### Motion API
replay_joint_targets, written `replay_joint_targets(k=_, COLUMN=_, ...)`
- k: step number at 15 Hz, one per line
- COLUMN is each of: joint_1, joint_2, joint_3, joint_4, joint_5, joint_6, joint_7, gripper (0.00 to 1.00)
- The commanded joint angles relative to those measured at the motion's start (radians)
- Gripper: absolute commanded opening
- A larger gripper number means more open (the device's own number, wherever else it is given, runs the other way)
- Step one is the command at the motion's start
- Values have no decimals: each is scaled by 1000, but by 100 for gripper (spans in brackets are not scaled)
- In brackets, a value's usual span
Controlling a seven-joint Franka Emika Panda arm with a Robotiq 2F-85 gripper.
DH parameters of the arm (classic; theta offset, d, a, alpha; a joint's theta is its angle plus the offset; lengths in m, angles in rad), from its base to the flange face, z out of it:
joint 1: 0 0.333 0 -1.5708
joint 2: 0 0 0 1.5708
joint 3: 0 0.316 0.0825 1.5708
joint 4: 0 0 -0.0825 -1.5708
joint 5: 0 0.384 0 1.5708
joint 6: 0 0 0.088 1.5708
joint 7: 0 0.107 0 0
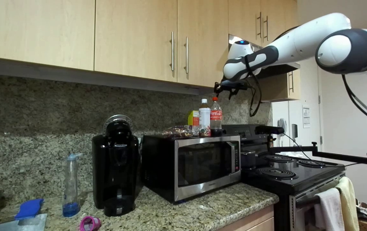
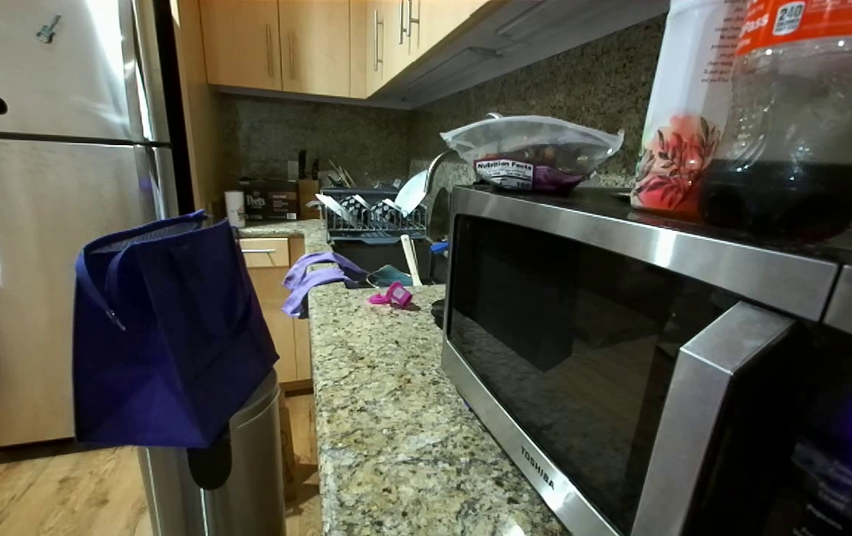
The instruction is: Pick the bottle on the microwave and put it in the bag
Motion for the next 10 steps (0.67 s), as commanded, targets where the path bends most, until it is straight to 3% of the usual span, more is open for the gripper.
replay_joint_targets(k=1, joint_1=-1, joint_2=-30, joint_3=21, joint_4=-12, joint_5=32, joint_6=6, joint_7=-68, gripper=100)
replay_joint_targets(k=10, joint_1=7, joint_2=-53, joint_3=73, joint_4=-59, joint_5=47, joint_6=-16, joint_7=-282, gripper=100)
